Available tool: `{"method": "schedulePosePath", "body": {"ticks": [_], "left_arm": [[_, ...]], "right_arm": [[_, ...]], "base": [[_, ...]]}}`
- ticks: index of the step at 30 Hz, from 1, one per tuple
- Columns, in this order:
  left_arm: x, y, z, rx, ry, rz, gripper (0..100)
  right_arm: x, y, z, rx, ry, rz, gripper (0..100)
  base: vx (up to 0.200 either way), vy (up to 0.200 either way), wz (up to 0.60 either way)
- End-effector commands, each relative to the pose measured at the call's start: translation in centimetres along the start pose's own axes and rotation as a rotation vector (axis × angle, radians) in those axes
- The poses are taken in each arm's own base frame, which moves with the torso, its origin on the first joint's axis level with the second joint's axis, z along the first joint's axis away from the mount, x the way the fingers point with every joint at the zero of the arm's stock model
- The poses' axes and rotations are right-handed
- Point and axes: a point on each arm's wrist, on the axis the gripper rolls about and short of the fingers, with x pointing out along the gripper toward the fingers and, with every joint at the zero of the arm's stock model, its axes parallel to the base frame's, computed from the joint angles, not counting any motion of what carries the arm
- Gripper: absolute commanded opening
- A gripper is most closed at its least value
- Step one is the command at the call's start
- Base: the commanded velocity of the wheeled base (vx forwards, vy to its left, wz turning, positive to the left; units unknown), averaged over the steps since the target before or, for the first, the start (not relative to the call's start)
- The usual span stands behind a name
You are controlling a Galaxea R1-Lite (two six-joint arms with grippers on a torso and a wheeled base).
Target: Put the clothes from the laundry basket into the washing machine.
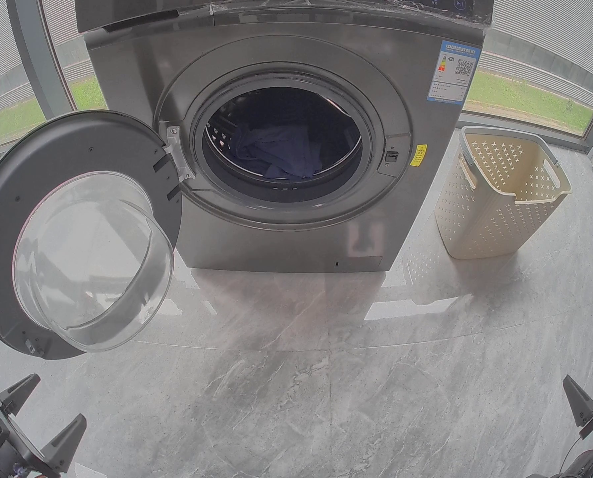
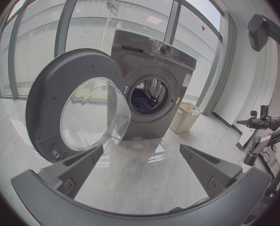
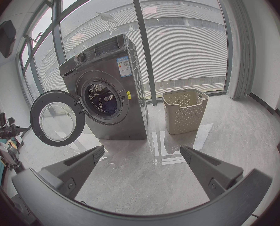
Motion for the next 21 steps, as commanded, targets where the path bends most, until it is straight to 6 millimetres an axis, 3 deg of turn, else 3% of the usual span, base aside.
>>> {"method": "schedulePosePath", "body": {"ticks": [1,7,9,13,17,20,21], "left_arm": [[-2.8,-0.3,-2.8,0.034,-0.078,0.061,100],[-2.8,-0.2,-3.9,0.083,0.014,0.280,100],[-3.2,-0.4,-4.3,0.086,-0.033,0.343,100],[-3.4,-0.4,-4.2,0.084,-0.058,0.322,100],[-3.4,-0.4,-4.2,0.084,-0.059,0.320,100],[-3.4,-0.4,-4.2,0.086,-0.059,0.319,100],[-3.4,-0.4,-4.2,0.086,-0.059,0.319,100]], "right_arm": [[-2.3,-0.3,-2.8,-0.006,-0.031,-0.058,100],[-2.3,-0.6,-2.7,-0.013,-0.043,-0.182,100],[-2.3,-0.6,-2.8,-0.025,-0.043,-0.211,100],[-2.3,-0.7,-2.7,-0.027,-0.047,-0.243,100],[-3.0,-0.5,-2.9,-0.087,-0.115,-0.409,100],[-3.2,-0.3,-3.1,-0.106,-0.138,-0.315,100],[-3.0,-0.1,-3.2,-0.100,-0.119,-0.199,100]], "base": [[0.000,0.000,0.00],[0.000,0.000,0.00],[0.000,0.000,0.00],[0.000,0.000,0.00],[0.000,0.200,0.00],[0.000,0.200,0.00],[0.000,0.200,0.00]]}}
